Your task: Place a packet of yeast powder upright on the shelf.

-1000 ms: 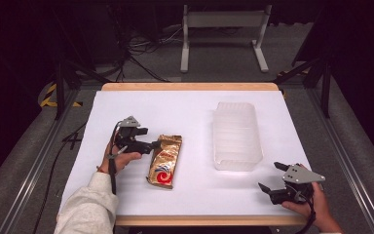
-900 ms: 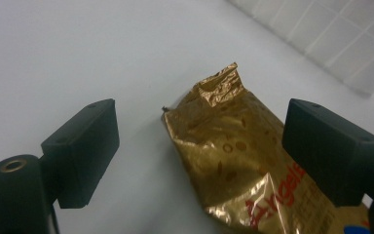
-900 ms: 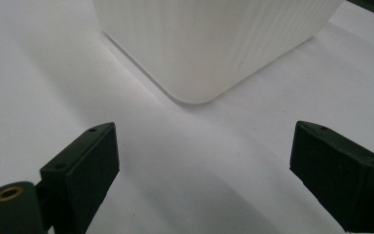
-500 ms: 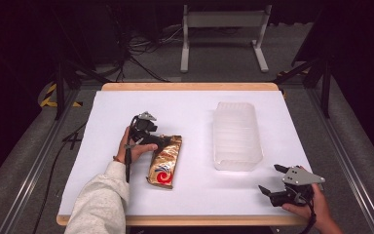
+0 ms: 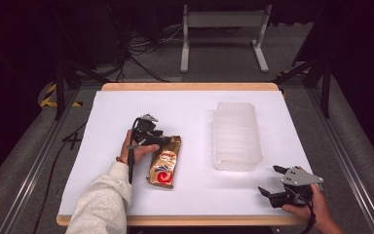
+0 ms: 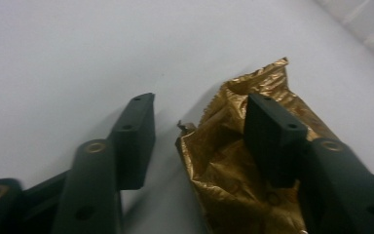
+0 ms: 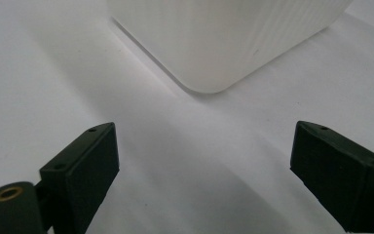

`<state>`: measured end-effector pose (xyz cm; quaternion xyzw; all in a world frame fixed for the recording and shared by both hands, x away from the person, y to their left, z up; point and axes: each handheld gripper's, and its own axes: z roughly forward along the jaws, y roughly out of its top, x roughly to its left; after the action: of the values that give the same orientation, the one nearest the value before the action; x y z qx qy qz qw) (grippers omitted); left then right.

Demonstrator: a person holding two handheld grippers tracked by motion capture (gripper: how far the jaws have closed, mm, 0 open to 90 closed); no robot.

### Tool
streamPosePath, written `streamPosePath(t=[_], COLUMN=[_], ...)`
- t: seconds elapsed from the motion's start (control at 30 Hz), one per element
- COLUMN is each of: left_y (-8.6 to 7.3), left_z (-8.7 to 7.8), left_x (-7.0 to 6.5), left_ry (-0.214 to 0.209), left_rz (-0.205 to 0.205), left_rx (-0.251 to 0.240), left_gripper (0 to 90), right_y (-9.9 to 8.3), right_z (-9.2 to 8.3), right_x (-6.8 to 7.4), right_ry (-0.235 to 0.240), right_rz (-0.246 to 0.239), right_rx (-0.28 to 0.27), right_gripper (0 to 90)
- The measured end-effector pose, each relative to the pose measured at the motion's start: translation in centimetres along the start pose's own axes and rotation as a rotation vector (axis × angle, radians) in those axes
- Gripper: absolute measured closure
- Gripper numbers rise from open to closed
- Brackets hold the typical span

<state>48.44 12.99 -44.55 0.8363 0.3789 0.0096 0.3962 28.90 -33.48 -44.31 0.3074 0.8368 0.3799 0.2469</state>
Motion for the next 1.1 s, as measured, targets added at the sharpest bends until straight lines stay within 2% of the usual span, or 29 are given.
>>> streamPosePath(t=[0.03, 0.1, 0.13, 0.2, 0.27, 0.33, 0.5, 0.53, 0.57, 0.6, 0.77, 0.93, 1.1], left_y=[0.0, 0.0, 0.0, -0.1, -0.2, -0.2, -0.1, 0.0, 0.0, 0.1, 0.4, 0.4, 0.4], left_z=[0.0, -0.1, -0.3, -0.3, -0.6, -0.8, -1.5, -2.2, -2.2, -2.8, -5.0, -7.6, -9.1], left_x=[0.0, -0.3, -0.5, -0.4, -0.3, -0.3, -0.5, -0.7, -0.7, -1.0, -2.4, -4.0, -5.2], left_ry=[0.000, 0.014, 0.011, 0.009, 0.003, 0.002, 0.011, 0.013, 0.013, 0.017, 0.032, 0.028, 0.011], left_rz=[0.000, 0.026, 0.030, 0.037, 0.034, 0.038, 0.049, 0.052, 0.052, 0.053, 0.107, 0.155, 0.191], left_rx=[0.000, 0.004, 0.005, 0.005, -0.008, -0.015, -0.052, -0.087, -0.087, -0.113, -0.185, -0.254, -0.290], left_gripper=[60.9, 63.2, 70.4, 72.5, 80.6, 83.6, 84.5, 84.6, 84.6, 84.6, 84.7, 84.9, 85.2], right_y=[0.0, 0.0, 0.0, 0.0, 0.0, 0.1, 0.1, 0.1, 0.1, 0.1, 0.1, 0.2, 0.3], right_z=[0.0, 0.0, 0.0, 0.0, 0.0, 0.0, 0.0, -0.1, -0.1, -0.1, -0.1, -0.1, 0.0], right_x=[0.0, -0.1, -0.1, -0.1, -0.1, -0.1, -0.2, -0.2, -0.2, -0.2, -0.3, -0.2, -0.2], right_ry=[0.000, -0.001, -0.002, -0.003, -0.003, -0.008, -0.009, -0.009, -0.009, -0.008, -0.010, -0.005, -0.008], right_rz=[0.000, 0.003, 0.007, 0.008, 0.004, 0.002, 0.009, 0.006, 0.006, 0.009, 0.010, 0.004, 0.006], right_rx=[0.000, -0.001, -0.003, -0.004, -0.002, -0.010, -0.012, -0.011, -0.011, -0.011, -0.016, -0.020, -0.019], right_gripper=[11.1, 11.0, 11.1, 11.1, 11.1, 11.1, 11.1, 11.1, 11.1, 11.0, 11.0, 11.0, 11.0])
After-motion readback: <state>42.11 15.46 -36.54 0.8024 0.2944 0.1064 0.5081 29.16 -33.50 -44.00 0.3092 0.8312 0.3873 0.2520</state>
